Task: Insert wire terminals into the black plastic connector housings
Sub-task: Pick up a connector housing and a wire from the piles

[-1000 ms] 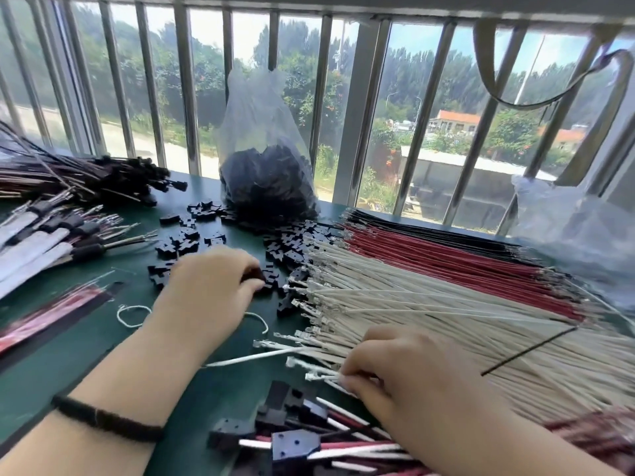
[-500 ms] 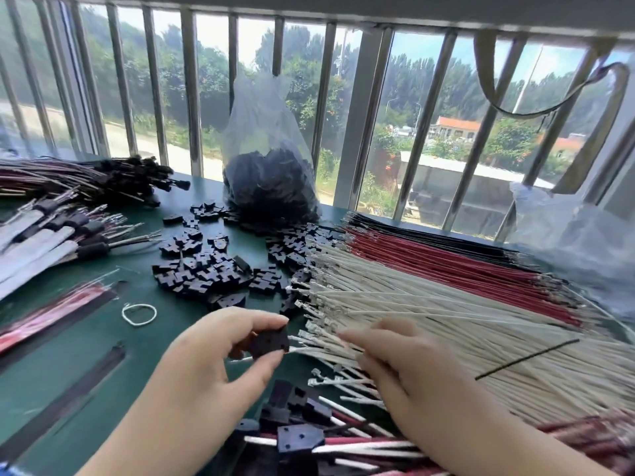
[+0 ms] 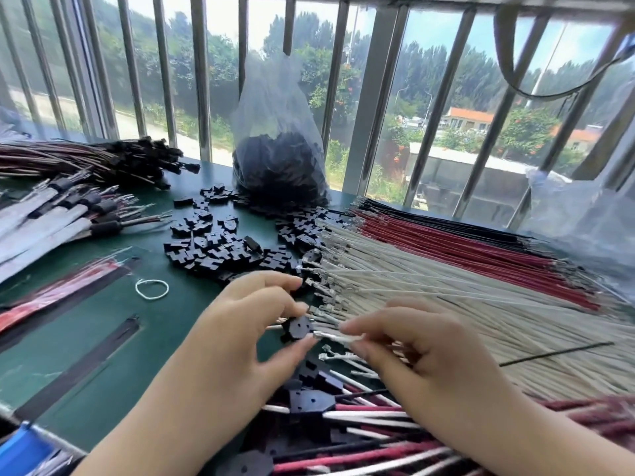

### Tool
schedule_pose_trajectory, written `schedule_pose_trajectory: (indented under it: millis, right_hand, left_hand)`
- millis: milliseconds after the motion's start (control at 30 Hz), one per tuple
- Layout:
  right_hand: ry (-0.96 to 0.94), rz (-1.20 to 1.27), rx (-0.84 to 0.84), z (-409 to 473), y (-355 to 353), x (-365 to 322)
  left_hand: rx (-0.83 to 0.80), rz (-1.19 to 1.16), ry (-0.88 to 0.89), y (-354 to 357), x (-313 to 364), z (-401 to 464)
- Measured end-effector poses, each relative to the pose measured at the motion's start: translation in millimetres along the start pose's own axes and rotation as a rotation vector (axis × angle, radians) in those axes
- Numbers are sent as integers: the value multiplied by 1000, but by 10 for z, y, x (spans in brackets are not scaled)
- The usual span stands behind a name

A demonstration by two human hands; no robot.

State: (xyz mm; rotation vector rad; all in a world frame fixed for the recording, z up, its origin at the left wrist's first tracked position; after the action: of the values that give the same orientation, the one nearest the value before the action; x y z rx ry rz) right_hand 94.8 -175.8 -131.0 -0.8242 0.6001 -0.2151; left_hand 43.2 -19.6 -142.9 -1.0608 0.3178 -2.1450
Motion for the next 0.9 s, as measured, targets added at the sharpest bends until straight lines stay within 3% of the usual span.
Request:
schedule_pose_trajectory:
  millis: [267,567,900]
  right_hand:
    - [-26,-23,-40,-34,9,-12]
    - [-68,-147,35,-57,-52,-62]
    - [-65,-111,53,-53,-69,-67]
  left_hand:
    - [-36,17,46,-24,89,2]
    - [-97,49,1,67,-59,-10]
    - [-142,-63,17,78,4,-20]
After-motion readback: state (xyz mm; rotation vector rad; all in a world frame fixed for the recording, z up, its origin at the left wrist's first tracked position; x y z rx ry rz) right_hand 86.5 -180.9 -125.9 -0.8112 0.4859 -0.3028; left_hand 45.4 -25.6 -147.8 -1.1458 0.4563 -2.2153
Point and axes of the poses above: each hand's wrist, its own z-axis towards the middle knuckle, its own y-axis out of the palm, x = y × z, the point moved 7 cm from there along z, towards the middle knuckle, and after that the axes turned 4 degrees about -z, right-handed, at the moved point
